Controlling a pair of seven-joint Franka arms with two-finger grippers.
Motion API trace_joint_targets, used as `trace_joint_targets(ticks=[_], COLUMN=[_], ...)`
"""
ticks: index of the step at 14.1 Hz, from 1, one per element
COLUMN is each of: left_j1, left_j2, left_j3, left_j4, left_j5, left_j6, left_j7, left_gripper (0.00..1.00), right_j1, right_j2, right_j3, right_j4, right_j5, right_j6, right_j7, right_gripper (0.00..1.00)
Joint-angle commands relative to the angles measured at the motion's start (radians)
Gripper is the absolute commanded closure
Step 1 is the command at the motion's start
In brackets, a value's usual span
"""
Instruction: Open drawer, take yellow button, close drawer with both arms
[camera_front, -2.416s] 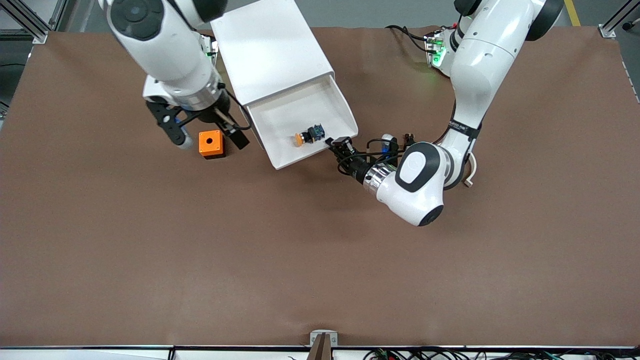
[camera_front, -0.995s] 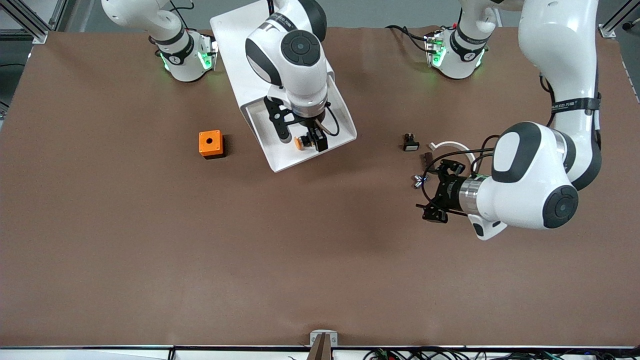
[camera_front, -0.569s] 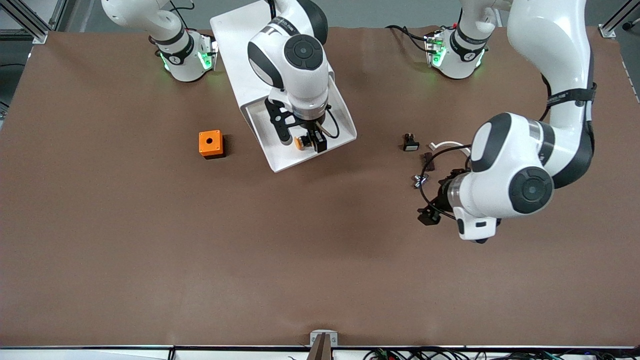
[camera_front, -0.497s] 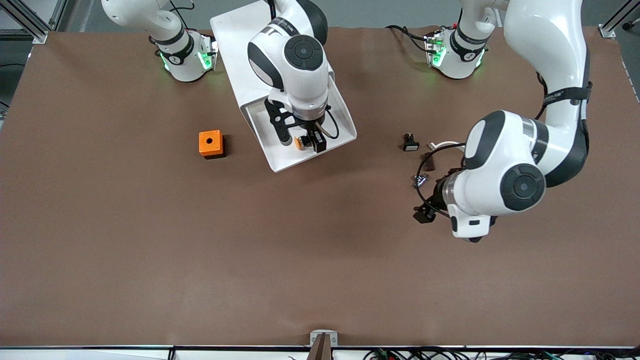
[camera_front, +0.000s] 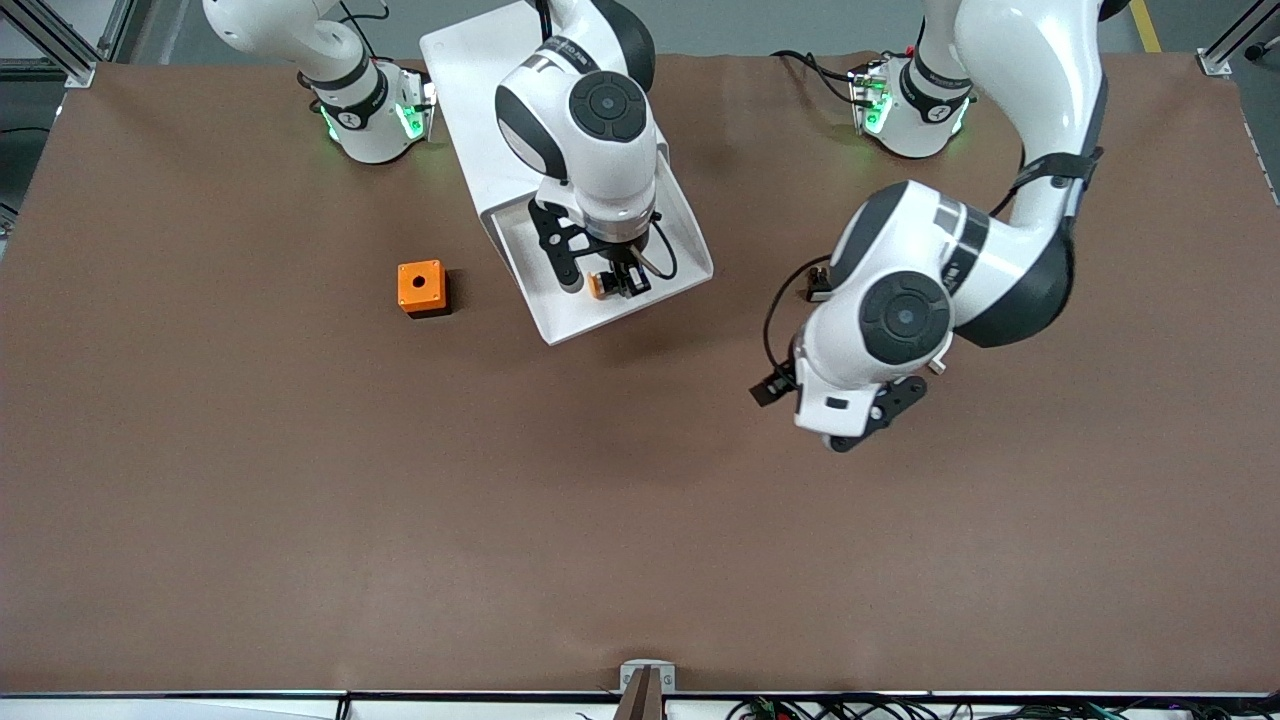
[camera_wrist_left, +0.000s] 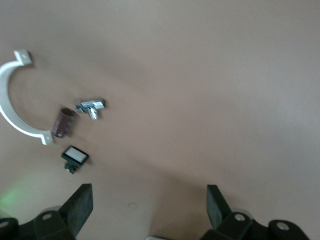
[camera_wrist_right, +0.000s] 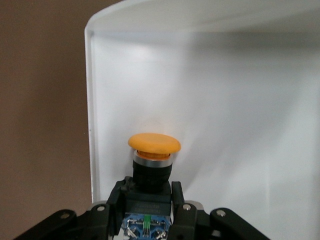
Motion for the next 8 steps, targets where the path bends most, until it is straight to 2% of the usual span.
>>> trace_joint_targets(ticks=[1, 4, 8], left_j1=[-0.024, -0.081, -0.15], left_j2=[-0.003, 0.004, 0.004], left_j3=[-0.023, -0.026, -0.027], left_j4=[-0.025, -0.071, -0.129], left_j5=[0.016, 0.008, 0.007], left_j6=[0.04, 0.108, 0.212], left_j7=[0.018, -0.008, -0.141], left_gripper=[0.0, 0.0, 0.0], right_j1=[-0.004, -0.062, -0.214], right_j2=[0.004, -0.009, -0.058], right_j3=[-0.009, -0.01, -0.012], right_j4=[0.026, 0.054, 0.057], right_j5=[-0.019, -0.002, -0.002], right_j6=[-0.008, -0.03, -0.165], right_j7=[-0.011, -0.112, -0.486], right_gripper=[1.0, 1.0, 1.0])
